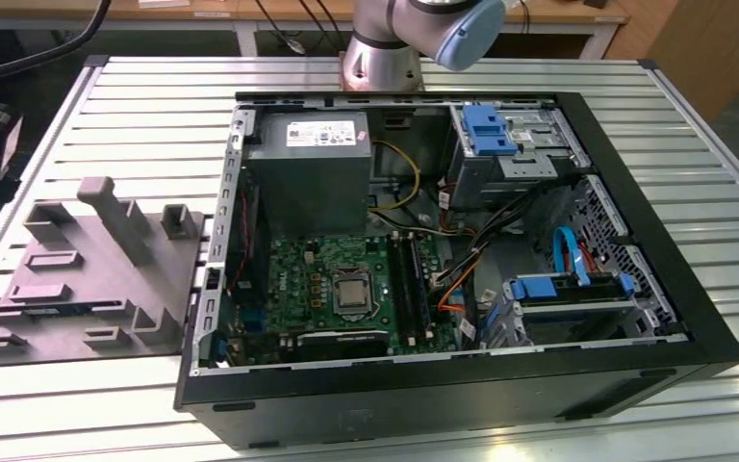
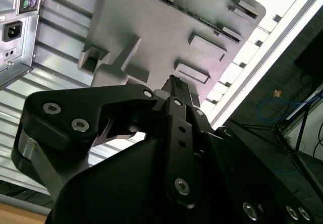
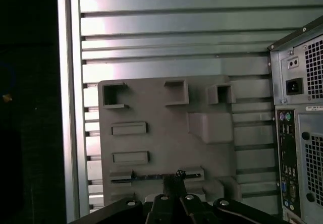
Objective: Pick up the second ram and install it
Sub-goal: 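Reach for the second ram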
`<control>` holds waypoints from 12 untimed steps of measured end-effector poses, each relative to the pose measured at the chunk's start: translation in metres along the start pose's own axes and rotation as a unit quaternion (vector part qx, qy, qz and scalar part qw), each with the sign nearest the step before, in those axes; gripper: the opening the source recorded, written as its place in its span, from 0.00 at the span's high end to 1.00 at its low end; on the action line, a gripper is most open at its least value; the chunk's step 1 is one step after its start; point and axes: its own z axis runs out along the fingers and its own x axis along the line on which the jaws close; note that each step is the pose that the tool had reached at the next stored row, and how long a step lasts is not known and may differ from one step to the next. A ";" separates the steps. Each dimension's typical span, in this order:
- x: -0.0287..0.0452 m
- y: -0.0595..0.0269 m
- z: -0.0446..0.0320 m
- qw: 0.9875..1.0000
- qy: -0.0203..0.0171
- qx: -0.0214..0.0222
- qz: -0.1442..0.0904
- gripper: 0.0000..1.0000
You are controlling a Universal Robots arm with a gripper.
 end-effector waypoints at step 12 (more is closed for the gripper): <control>0.0030 -0.0141 0.0099 1.000 0.000 0.000 0.000 0.90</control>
